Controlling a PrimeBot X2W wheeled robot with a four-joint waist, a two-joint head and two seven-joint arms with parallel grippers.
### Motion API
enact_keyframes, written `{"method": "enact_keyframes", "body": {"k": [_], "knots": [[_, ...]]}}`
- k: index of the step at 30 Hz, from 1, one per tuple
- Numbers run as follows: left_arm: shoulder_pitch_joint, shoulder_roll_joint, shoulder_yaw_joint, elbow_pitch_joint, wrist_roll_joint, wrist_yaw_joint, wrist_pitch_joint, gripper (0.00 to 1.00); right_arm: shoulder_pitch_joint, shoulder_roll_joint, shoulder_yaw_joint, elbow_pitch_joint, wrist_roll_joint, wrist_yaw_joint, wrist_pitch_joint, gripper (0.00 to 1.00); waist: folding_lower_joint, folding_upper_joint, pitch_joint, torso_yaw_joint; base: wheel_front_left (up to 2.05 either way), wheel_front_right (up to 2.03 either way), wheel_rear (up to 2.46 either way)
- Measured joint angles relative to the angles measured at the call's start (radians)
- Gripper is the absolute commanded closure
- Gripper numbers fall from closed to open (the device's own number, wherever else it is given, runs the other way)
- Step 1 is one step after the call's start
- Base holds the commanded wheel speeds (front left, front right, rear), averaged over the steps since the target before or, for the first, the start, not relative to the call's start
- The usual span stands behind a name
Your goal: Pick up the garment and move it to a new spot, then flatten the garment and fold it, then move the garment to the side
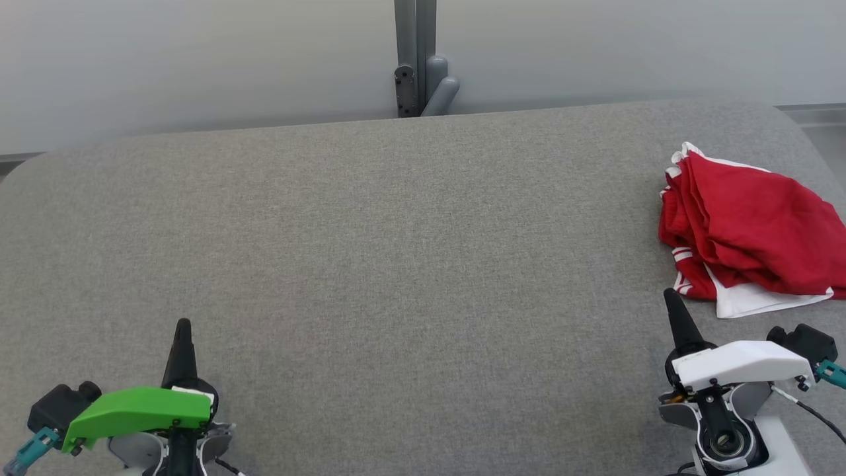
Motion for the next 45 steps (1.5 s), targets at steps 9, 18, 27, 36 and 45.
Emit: {"method": "enact_keyframes", "body": {"k": [9, 18, 27, 36, 45], "knots": [[-0.01, 0.001, 0.008, -0.008, -0.095, 0.0, 0.025, 1.0, -0.01, -0.001, -0.013, -0.001, 0.096, 0.0, 0.026, 1.0, 0.0, 0.0, 0.001, 0.002, 0.0, 0.0, 0.0], [-0.026, 0.001, 0.02, -0.02, -0.174, 0.0, 0.047, 1.0, -0.02, -0.001, -0.024, -0.002, 0.185, -0.001, 0.048, 1.0, 0.0, 0.0, 0.002, 0.004, 0.0, 0.0, 0.0], [-0.037, 0.002, 0.03, -0.028, -0.257, 0.0, 0.069, 1.0, -0.029, -0.002, -0.035, -0.004, 0.276, -0.001, 0.071, 1.0, 0.0, 0.0, 0.003, 0.006, 0.0, 0.0, 0.0], [-0.048, 0.002, 0.036, -0.034, -0.332, 0.0, 0.087, 1.0, -0.039, -0.002, -0.045, -0.005, 0.353, -0.001, 0.091, 1.0, 0.0, 0.0, 0.004, 0.008, 0.0, 0.0, 0.0], [-0.057, 0.002, 0.044, -0.041, -0.397, 0.0, 0.105, 1.0, -0.044, -0.003, -0.054, -0.006, 0.424, -0.001, 0.109, 1.0, 0.0, 0.0, 0.005, 0.009, 0.0, 0.0, 0.0]]}}
